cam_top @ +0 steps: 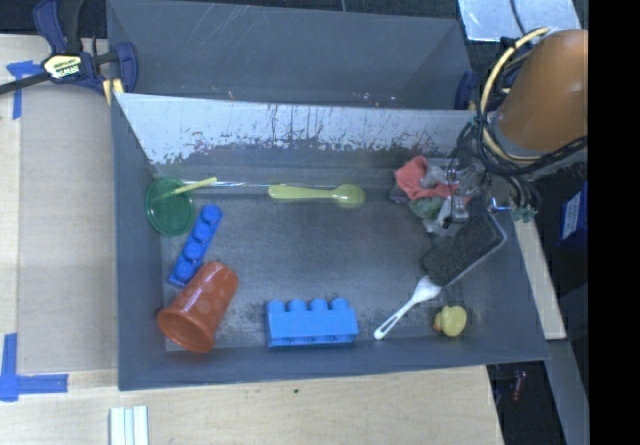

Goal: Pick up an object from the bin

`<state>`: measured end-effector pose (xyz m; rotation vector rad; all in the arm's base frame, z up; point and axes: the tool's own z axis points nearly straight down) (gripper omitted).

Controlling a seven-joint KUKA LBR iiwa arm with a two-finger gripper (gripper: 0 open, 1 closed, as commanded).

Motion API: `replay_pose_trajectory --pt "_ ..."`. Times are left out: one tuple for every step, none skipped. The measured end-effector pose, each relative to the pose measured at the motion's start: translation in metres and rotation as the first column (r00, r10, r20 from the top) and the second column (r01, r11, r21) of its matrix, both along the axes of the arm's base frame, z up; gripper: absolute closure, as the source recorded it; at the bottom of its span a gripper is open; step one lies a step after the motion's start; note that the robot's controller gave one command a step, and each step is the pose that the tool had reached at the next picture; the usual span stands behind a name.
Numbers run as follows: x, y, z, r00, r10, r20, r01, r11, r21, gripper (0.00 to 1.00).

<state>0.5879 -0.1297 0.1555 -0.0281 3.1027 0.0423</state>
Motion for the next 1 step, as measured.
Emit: replay_pose_trajectory --pt "-0.0155 0.0218 0.0785 1.0 0.03 0.0 -0.03 1.0 -0.001 1.0"
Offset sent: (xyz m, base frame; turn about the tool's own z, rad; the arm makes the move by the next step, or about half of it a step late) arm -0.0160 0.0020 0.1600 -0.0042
